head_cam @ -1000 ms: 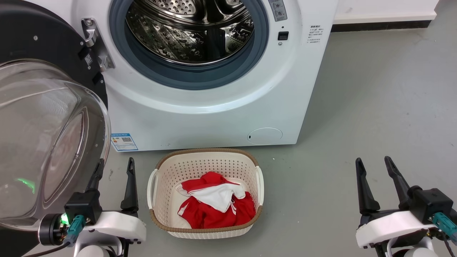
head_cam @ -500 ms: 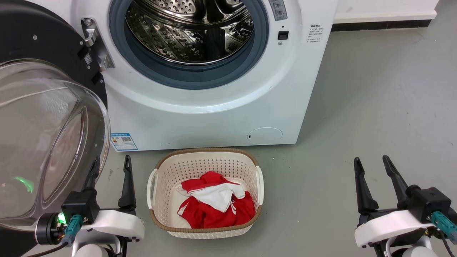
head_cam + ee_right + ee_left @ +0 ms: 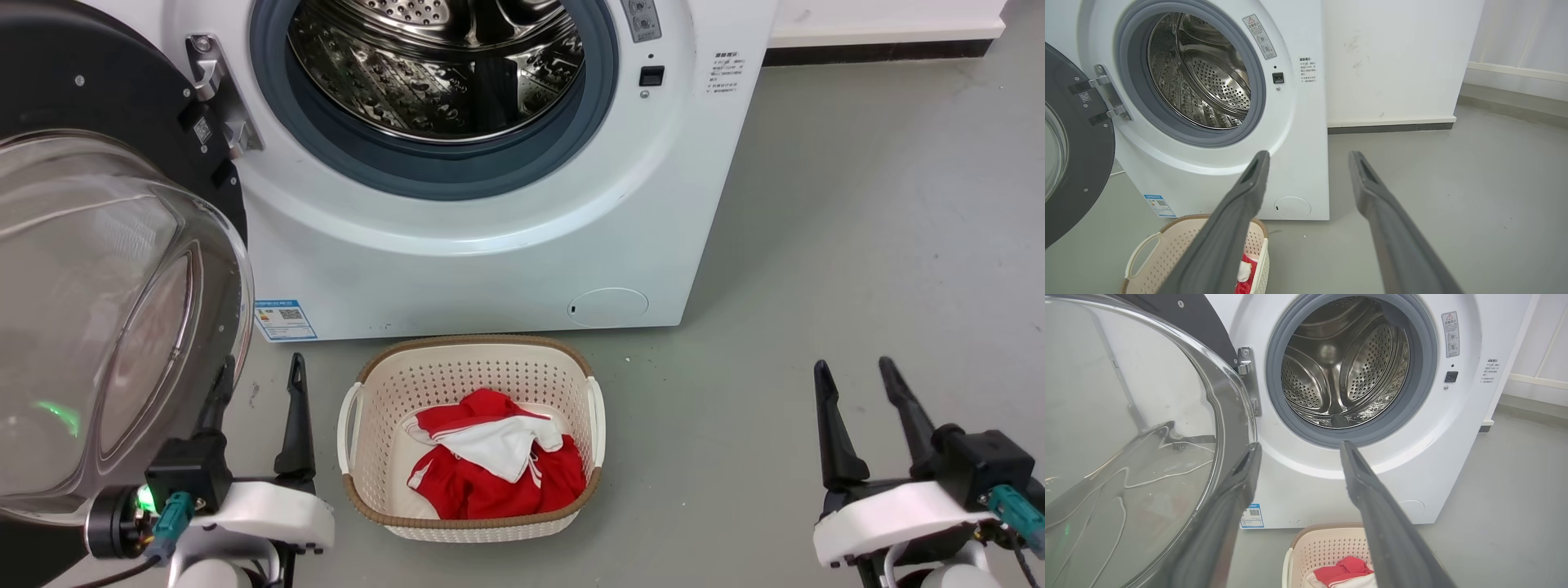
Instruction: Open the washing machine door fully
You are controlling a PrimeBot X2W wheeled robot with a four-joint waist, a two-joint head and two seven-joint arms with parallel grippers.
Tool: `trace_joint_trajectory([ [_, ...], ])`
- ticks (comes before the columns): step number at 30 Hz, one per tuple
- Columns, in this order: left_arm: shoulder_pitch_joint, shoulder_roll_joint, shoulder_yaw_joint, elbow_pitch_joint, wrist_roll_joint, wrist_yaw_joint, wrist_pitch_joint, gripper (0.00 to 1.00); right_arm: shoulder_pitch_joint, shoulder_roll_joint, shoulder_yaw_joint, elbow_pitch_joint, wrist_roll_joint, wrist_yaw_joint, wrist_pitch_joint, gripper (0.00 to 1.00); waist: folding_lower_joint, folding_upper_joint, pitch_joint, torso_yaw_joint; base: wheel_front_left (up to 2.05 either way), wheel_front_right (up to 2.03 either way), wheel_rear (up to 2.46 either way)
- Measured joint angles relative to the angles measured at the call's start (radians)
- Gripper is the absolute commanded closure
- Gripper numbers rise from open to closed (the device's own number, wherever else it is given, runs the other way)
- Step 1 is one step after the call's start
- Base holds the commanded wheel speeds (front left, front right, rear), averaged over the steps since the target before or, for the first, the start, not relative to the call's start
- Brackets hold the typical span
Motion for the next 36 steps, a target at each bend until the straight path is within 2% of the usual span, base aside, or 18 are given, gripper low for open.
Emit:
trace_joint_trajectory([
  [1, 0.003, -0.002, -0.001, 0.006, 0.002, 0.0, 0.0, 1.0, 0.001, 0.0, 0.001, 0.006, 0.0, 0.0, 0.0, 1.0, 0.0, 0.0, 0.0, 0.0, 0.0, 0.0, 0.0],
  [5, 0.029, -0.021, -0.004, 0.041, -0.009, -0.001, 0.01, 1.0, 0.025, 0.0, 0.005, 0.038, 0.011, 0.0, 0.002, 1.0, 0.0, 0.0, -0.001, 0.0, 0.0, 0.0, 0.0],
  [21, 0.029, -0.052, 0.042, 0.053, -0.288, -0.045, 0.086, 1.0, 0.017, -0.003, 0.0, 0.062, 0.329, 0.0, 0.054, 1.0, 0.0, 0.0, -0.01, 0.004, 0.0, 0.0, 0.0],
  [36, 0.025, -0.079, 0.077, 0.063, -0.512, -0.083, 0.146, 1.0, 0.002, -0.008, -0.008, 0.079, 0.577, 0.0, 0.098, 1.0, 0.0, 0.0, -0.019, 0.007, 0.0, 0.0, 0.0],
])
